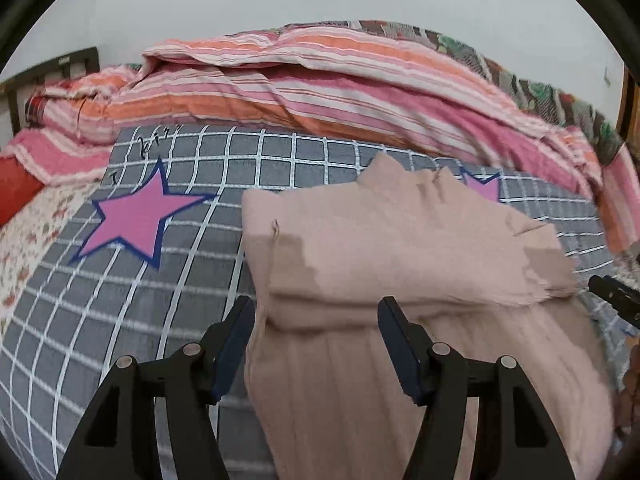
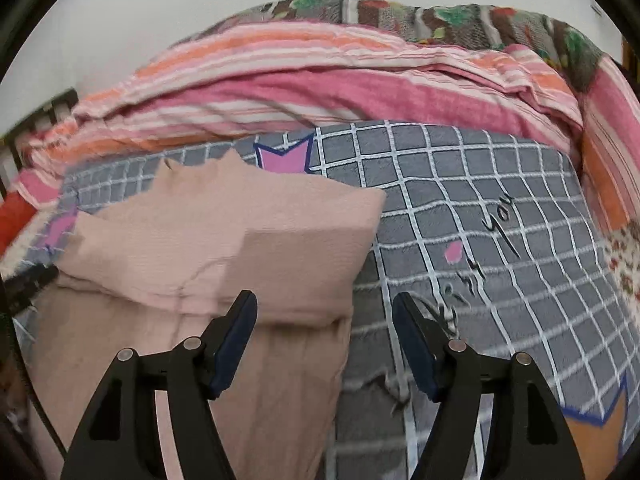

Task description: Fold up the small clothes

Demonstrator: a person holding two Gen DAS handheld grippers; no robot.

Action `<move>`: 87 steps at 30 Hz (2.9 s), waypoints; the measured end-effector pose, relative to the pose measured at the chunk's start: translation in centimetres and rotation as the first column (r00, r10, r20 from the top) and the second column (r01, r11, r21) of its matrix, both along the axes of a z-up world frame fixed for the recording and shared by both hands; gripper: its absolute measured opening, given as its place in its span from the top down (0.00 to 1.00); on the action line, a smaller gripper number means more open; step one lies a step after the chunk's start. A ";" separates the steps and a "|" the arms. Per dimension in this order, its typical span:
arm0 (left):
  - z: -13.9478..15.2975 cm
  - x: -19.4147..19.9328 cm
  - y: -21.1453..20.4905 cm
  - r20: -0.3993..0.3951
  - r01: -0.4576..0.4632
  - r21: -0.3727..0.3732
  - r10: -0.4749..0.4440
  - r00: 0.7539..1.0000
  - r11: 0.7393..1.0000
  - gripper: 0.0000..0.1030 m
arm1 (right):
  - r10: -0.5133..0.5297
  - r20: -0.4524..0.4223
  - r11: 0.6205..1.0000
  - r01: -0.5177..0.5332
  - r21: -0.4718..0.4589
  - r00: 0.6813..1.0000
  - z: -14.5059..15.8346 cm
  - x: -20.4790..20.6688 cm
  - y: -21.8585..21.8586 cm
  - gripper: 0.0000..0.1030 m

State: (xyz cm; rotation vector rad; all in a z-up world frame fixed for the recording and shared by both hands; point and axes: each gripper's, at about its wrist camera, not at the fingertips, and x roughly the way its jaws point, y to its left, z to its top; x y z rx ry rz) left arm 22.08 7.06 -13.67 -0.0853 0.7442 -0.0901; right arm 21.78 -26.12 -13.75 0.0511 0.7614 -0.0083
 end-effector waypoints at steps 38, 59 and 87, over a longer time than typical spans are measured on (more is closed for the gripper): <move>-6.3 -20.4 2.3 -0.120 0.010 -0.277 -0.045 0.992 0.961 0.93 | 0.104 -0.054 0.985 -0.095 0.146 0.993 -6.4 -22.1 1.2 0.80; -6.8 -22.5 4.4 -0.115 0.065 -0.343 -0.110 0.987 0.937 0.78 | 0.130 -0.077 0.973 -0.112 0.203 0.988 -6.5 -23.9 0.3 0.72; 6.1 -17.6 5.4 0.076 0.055 -0.469 -0.022 0.997 0.881 0.94 | 0.083 0.201 0.879 -0.167 0.447 0.976 4.4 -21.8 -1.8 0.96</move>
